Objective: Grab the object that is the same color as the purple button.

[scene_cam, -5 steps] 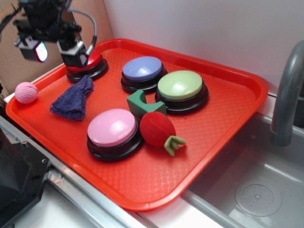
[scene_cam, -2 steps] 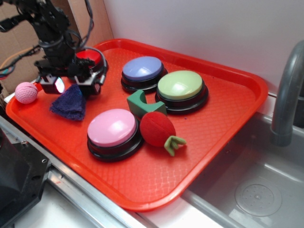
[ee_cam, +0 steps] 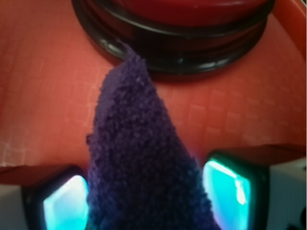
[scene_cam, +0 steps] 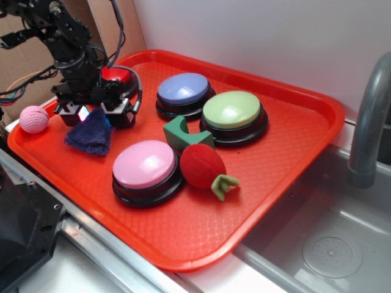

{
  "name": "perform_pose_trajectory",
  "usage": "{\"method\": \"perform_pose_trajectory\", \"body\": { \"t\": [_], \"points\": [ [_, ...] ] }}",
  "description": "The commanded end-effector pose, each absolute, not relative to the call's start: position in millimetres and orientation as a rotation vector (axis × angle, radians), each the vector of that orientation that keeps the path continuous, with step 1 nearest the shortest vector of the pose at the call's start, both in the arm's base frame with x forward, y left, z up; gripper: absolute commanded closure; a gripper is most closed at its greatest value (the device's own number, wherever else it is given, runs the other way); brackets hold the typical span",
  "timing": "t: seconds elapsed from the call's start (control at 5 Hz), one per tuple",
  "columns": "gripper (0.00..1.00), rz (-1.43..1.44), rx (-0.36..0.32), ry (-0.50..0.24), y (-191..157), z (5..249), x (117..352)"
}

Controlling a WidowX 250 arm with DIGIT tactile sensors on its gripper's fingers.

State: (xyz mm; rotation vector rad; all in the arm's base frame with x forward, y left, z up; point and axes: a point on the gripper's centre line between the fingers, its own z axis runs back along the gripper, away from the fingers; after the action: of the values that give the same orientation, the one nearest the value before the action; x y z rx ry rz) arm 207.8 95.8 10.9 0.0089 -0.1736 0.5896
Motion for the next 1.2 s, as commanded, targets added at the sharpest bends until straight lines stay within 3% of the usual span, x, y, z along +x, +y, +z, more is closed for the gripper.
{"method": "perform_pose_trajectory", "body": {
  "t": [0.0, 0.6, 0.8, 1.0],
  "points": [
    [1.00, 0.589, 0.028, -0.180, 97, 12, 204],
    [1.00, 0.592, 0.081, -0.132, 98, 38, 204],
    [1.00, 0.569, 0.104, -0.141, 94, 64, 203],
    [1.00, 0.525, 0.083, -0.131, 89, 96, 200]
  ]
}}
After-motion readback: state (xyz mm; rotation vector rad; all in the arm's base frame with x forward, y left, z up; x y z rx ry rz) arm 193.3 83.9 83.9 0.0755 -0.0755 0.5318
